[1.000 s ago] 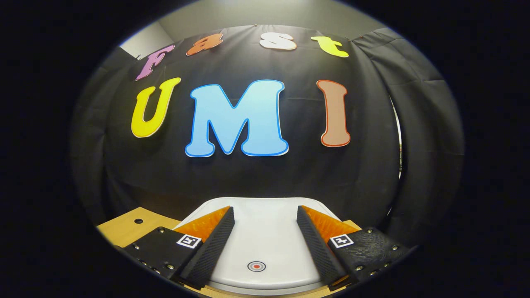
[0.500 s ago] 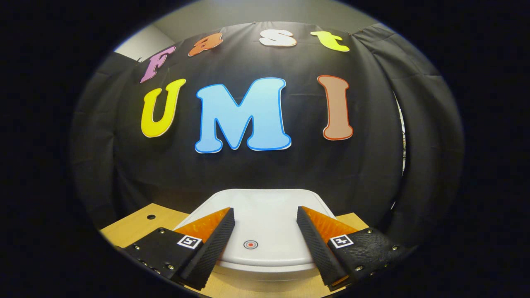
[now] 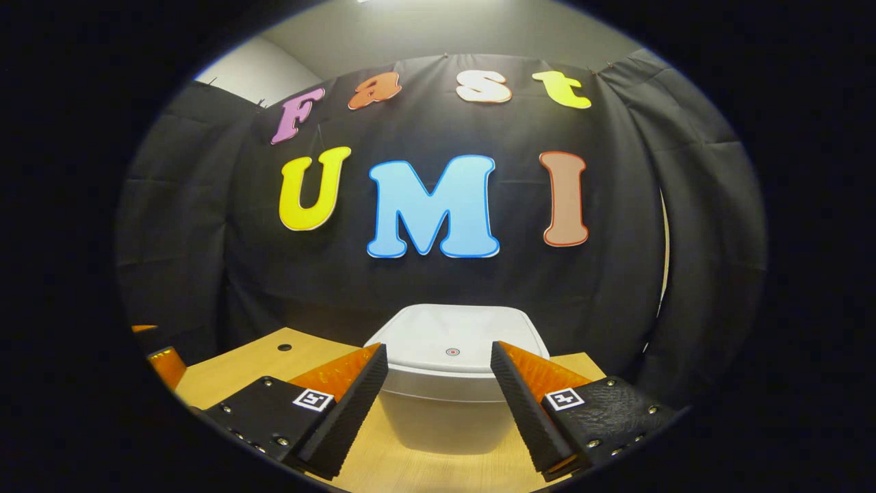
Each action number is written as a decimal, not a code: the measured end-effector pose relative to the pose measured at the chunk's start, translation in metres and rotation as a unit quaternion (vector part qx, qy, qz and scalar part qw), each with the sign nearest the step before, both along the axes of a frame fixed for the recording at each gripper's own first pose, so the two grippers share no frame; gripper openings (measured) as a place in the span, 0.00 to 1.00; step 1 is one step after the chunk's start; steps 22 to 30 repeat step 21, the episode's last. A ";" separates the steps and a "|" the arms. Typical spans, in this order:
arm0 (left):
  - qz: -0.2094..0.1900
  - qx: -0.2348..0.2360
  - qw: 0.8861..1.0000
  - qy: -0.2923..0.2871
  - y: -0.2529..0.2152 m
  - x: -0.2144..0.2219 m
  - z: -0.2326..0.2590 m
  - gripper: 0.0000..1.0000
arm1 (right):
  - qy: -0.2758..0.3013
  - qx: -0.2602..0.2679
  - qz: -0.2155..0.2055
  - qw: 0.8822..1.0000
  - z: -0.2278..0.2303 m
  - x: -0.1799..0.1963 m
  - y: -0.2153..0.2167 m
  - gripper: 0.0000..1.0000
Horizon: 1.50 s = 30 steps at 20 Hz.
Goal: Press the lid of the desktop garbage bin to open it, pick up the crumpled paper on the desktop and throw it into the bin, then pick up the pop can on the desktop and drop it into the bin, and finally close the garbage bin lid.
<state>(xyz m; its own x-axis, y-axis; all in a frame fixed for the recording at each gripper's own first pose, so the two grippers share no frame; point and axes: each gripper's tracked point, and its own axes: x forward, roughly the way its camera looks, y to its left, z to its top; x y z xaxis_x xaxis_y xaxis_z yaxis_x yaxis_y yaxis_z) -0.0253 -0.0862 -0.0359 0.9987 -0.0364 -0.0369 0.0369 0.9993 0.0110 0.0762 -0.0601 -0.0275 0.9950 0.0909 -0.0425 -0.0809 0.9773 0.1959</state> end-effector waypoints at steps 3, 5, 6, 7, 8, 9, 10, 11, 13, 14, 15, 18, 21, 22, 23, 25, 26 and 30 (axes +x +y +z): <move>-0.019 -0.006 1.000 -0.006 -0.002 0.009 0.000 0.93 | -0.025 -0.006 -0.003 1.000 0.018 -0.036 0.007 0.96; -0.027 -0.008 1.000 -0.009 0.001 0.013 -0.003 0.93 | -0.038 0.000 -0.016 0.999 0.025 -0.055 0.009 0.96; -0.032 -0.010 0.999 -0.008 0.002 0.015 -0.005 0.94 | -0.040 -0.002 -0.023 0.999 0.025 -0.063 0.010 0.96; -0.036 -0.012 0.999 -0.004 0.003 0.016 -0.009 0.93 | -0.040 -0.006 -0.031 0.999 0.024 -0.070 0.010 0.96; -0.041 -0.016 0.999 -0.001 0.004 0.017 -0.012 0.94 | -0.037 -0.013 -0.037 0.999 0.022 -0.075 0.011 0.96; -0.046 -0.018 0.999 -0.001 0.006 0.018 -0.014 0.93 | -0.036 -0.020 -0.040 0.998 0.019 -0.079 0.014 0.96; -0.049 -0.019 0.999 -0.001 0.009 0.020 -0.015 0.93 | -0.034 -0.026 -0.043 0.998 0.018 -0.083 0.016 0.96; -0.053 -0.018 0.998 -0.001 0.011 0.021 -0.017 0.93 | -0.031 -0.032 -0.046 0.998 0.016 -0.086 0.017 0.96; -0.062 -0.015 0.998 -0.002 0.013 0.026 -0.020 0.93 | -0.025 -0.042 -0.050 0.998 0.012 -0.090 0.021 0.96; -0.066 -0.015 0.998 -0.005 0.015 0.029 -0.019 0.93 | -0.023 -0.045 -0.050 0.997 0.011 -0.091 0.025 0.96; -0.070 -0.014 0.997 -0.007 0.016 0.030 -0.017 0.93 | -0.022 -0.048 -0.051 0.997 0.011 -0.091 0.028 0.96; -0.083 -0.019 0.996 -0.013 0.015 0.031 -0.013 0.93 | -0.021 -0.047 -0.053 0.997 0.016 -0.093 0.034 0.96; -0.087 -0.018 0.996 -0.027 0.014 0.029 -0.001 0.93 | -0.036 -0.038 -0.057 0.997 0.024 -0.095 0.035 0.96; -0.087 -0.018 0.996 -0.027 0.014 0.029 -0.001 0.93 | -0.036 -0.038 -0.057 0.997 0.024 -0.095 0.035 0.96; -0.087 -0.018 0.996 -0.027 0.014 0.029 -0.001 0.93 | -0.036 -0.038 -0.057 0.997 0.024 -0.095 0.035 0.96; -0.087 -0.018 0.996 -0.027 0.014 0.029 -0.001 0.93 | -0.036 -0.038 -0.057 0.997 0.024 -0.095 0.035 0.96; -0.087 -0.018 0.996 -0.027 0.014 0.029 -0.001 0.93 | -0.036 -0.038 -0.057 0.997 0.024 -0.095 0.035 0.96; -0.087 -0.018 0.996 -0.027 0.014 0.029 -0.001 0.93 | -0.036 -0.038 -0.057 0.997 0.024 -0.095 0.035 0.96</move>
